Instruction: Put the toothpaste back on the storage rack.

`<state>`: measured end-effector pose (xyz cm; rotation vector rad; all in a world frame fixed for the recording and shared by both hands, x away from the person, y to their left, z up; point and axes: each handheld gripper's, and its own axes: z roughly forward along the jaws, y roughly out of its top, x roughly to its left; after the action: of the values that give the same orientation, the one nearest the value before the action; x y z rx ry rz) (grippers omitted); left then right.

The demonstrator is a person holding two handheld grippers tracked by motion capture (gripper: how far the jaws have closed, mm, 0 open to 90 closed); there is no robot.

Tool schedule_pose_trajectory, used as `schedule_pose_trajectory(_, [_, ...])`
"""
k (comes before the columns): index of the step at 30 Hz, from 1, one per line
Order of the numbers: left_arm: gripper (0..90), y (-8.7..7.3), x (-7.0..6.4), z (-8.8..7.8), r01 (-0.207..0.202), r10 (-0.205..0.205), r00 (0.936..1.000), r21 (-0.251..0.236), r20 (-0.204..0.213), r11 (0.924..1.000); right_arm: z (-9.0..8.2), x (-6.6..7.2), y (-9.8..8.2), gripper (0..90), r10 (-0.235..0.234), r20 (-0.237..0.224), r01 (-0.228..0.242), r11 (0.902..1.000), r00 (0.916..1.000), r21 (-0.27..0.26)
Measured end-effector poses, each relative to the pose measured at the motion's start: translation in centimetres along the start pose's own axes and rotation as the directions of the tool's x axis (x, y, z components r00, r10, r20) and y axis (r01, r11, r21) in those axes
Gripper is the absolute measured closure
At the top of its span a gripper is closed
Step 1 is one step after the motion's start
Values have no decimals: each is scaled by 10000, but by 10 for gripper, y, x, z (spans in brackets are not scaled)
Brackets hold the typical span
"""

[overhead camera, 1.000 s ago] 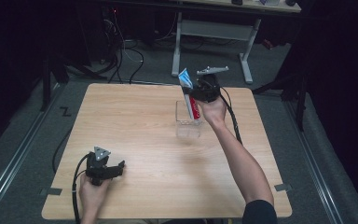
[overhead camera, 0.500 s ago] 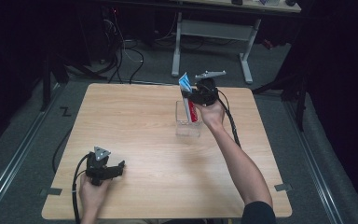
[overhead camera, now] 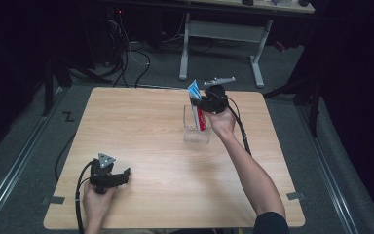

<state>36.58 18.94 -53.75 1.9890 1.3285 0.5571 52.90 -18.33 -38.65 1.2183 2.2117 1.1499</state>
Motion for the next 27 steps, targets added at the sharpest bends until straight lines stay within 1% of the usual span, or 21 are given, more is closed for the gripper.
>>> schedule_pose_trajectory(5, [171, 0, 0, 0, -3, 3, 10000, 11, 1, 10000, 1, -2, -3, 686, 10, 7, -10, 10000, 10000, 78])
schedule_pose_trajectory(12, [171, 0, 0, 0, 3, -3, 10000, 7, 1, 10000, 0, -4, -7, 685, 132, -7, -132, 9998, 9999, 116])
schedule_pose_trajectory(13, [171, 0, 0, 0, 2, -2, 10000, 6, 0, 10000, 1, -5, -8, 685, 227, -26, -226, 9996, 9997, 147])
schedule_pose_trajectory(15, [171, 0, 0, 0, 4, -4, 10000, 4, 1, 10000, 1, -5, -10, 685, 255, -34, -254, 9995, 9997, 191])
schedule_pose_trajectory(19, [171, 0, 0, 0, 1, -1, 10000, 4, 1, 10000, 2, -4, -11, 684, 252, -52, -251, 9995, 9997, 193])
schedule_pose_trajectory(22, [171, 0, 0, 0, 3, -3, 10000, 4, -1, 10000, 4, -4, -12, 684, 233, -24, -232, 9992, 9997, 311])
schedule_pose_trajectory(27, [171, 0, 0, 0, 2, -2, 10000, -1, -3, 10000, 4, -6, -14, 682, 340, 7, -340, 9989, 9994, 309])
